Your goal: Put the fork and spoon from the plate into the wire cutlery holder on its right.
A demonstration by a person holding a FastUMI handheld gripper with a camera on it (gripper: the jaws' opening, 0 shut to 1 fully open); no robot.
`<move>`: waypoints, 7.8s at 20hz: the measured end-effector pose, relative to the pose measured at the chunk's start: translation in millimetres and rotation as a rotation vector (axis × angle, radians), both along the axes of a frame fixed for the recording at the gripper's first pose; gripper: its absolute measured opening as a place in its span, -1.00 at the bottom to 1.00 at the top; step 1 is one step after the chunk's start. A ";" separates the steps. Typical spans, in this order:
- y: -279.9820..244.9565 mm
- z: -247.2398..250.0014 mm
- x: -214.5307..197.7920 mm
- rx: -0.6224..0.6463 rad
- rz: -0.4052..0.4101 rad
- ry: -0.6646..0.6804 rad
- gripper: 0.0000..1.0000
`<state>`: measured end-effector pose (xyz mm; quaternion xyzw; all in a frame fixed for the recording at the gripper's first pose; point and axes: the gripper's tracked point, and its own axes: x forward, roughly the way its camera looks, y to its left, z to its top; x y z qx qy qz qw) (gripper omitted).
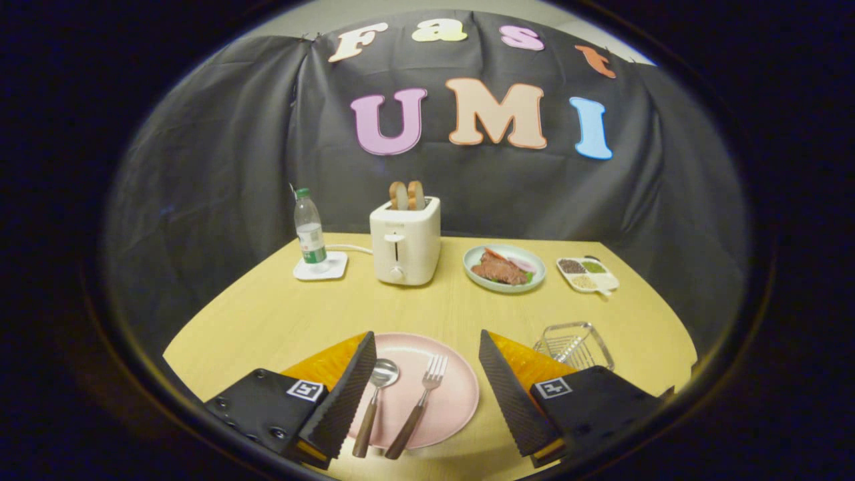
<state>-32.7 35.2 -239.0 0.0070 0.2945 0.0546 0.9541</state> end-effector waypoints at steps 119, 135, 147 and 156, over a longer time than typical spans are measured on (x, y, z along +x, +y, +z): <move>-30.7 -8.0 -0.8 -0.011 0.144 0.246 1.00; 53.1 -92.1 -30.9 -0.009 0.109 0.221 0.99; 60.7 -121.9 -44.4 -0.086 0.137 0.295 -0.23; 57.4 -114.0 -45.6 -0.129 0.212 0.309 -0.77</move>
